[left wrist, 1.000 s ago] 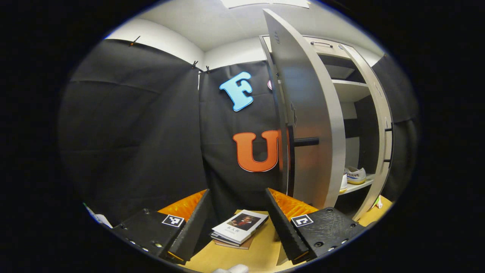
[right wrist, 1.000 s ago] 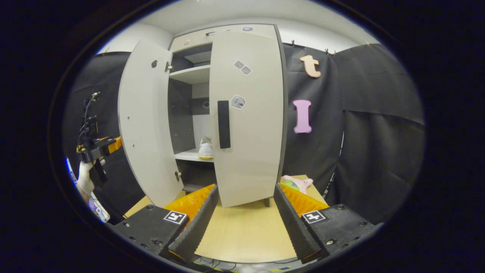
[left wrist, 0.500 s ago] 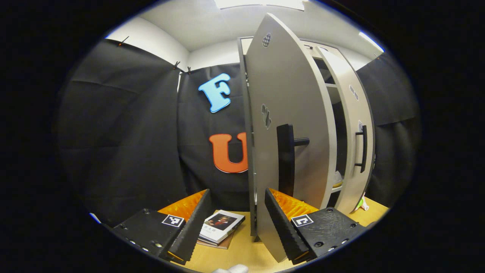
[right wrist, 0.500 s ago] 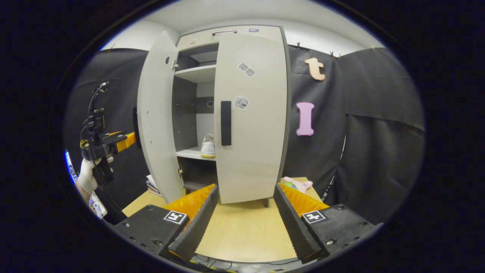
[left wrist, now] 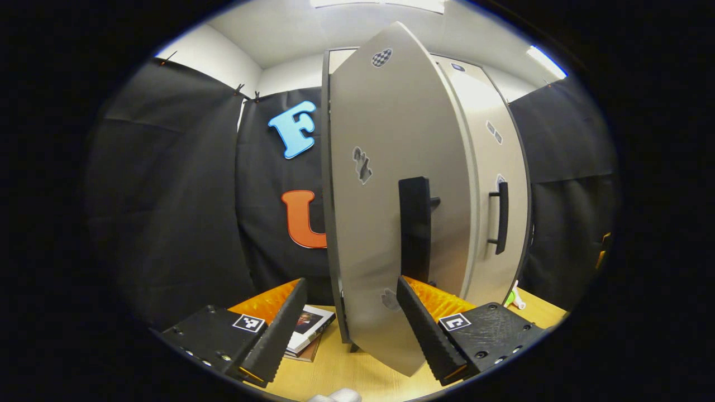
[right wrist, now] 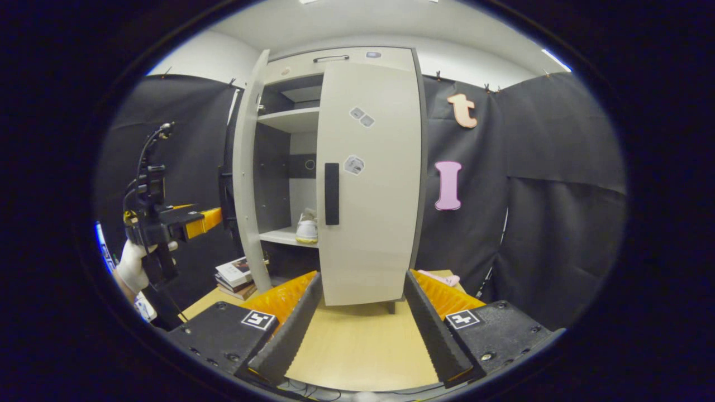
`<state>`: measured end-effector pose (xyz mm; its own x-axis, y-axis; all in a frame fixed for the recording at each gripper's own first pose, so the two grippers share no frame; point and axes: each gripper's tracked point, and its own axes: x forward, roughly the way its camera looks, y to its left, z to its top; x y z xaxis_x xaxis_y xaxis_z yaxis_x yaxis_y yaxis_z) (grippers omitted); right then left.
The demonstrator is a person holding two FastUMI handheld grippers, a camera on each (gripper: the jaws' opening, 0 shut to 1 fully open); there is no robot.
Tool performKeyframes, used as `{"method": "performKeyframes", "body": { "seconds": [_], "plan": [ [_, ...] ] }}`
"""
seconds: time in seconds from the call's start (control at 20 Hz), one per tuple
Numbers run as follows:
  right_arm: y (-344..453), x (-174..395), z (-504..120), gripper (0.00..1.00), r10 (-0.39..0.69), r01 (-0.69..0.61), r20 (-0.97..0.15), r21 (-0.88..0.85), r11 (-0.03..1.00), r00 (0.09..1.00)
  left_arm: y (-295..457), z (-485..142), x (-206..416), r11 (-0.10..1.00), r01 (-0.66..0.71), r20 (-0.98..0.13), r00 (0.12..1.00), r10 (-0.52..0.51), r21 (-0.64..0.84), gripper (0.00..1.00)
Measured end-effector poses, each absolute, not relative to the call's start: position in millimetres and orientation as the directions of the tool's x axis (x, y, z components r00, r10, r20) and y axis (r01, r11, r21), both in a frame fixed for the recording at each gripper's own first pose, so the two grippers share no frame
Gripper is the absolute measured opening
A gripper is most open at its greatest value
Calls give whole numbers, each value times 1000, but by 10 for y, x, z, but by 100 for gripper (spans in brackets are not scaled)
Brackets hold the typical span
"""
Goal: Grab one shoe with the right hand and put it into the shoe cabinet, grab the other shoe with the left hand and put it into the shoe cabinet; then close the right door with the right hand and the left door with the left hand.
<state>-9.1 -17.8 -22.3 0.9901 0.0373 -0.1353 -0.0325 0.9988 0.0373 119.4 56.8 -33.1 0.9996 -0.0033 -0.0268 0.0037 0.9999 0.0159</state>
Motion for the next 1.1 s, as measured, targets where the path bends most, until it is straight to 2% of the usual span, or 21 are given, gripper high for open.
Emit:
{"method": "performKeyframes", "body": {
  "seconds": [0.1, 0.15, 0.2, 0.25, 0.3, 0.35, 0.55, 0.75, 0.8, 1.0, 1.05, 1.1],
  "plan": [
    [-193, -110, -232, 96, 34, -30, -140, 30, 999, 990, 479, -346, 1169, 1000, 19, -35, 999, -18, 19, 97],
    [-202, -125, -227, 96, 32, -28, -138, 30, 999, 990, 433, -311, 1165, 999, 29, -24, 999, -29, 17, 100],
    [-198, -132, -245, 96, 33, -28, -141, 32, 999, 990, 398, -301, 1179, 999, 37, -19, 999, -36, 23, 96],
    [-201, -147, -257, 96, 32, -27, -144, 34, 999, 989, 391, -308, 1189, 999, 35, -21, 999, -34, 35, 96],
    [-217, -164, -265, 96, 30, -25, -145, 36, 999, 989, 402, -310, 1192, 999, 31, -22, 999, -30, 45, 100],
    [-227, -186, -270, 96, 26, -21, -149, 36, 999, 988, 405, -307, 1186, 999, 30, -21, 999, -29, 42, 96],
    [-299, -242, -263, 96, 4, 2, -145, 46, 999, 989, 382, -280, 1107, 1000, 19, -17, 1000, -19, 11, 96],
    [-354, -275, -125, 93, -30, 36, -106, 52, 998, 994, 341, -221, 872, 999, 40, -17, 999, -40, -12, 96],
    [-355, -269, -104, 96, -36, 42, -99, 56, 998, 994, 329, -184, 800, 999, 46, -13, 999, -46, -12, 96],
    [-272, -262, -94, 96, -34, 39, -97, 55, 998, 995, 362, -178, 549, 999, 46, -16, 999, -46, -17, 96],
    [-256, -269, -94, 96, -33, 38, -95, 57, 998, 995, 335, -186, 465, 998, 51, -15, 999, -52, -25, 100],
    [-244, -272, -99, 96, -31, 36, -94, 58, 998, 995, 321, -203, 376, 998, 53, -19, 998, -53, -31, 96]
  ]
}}
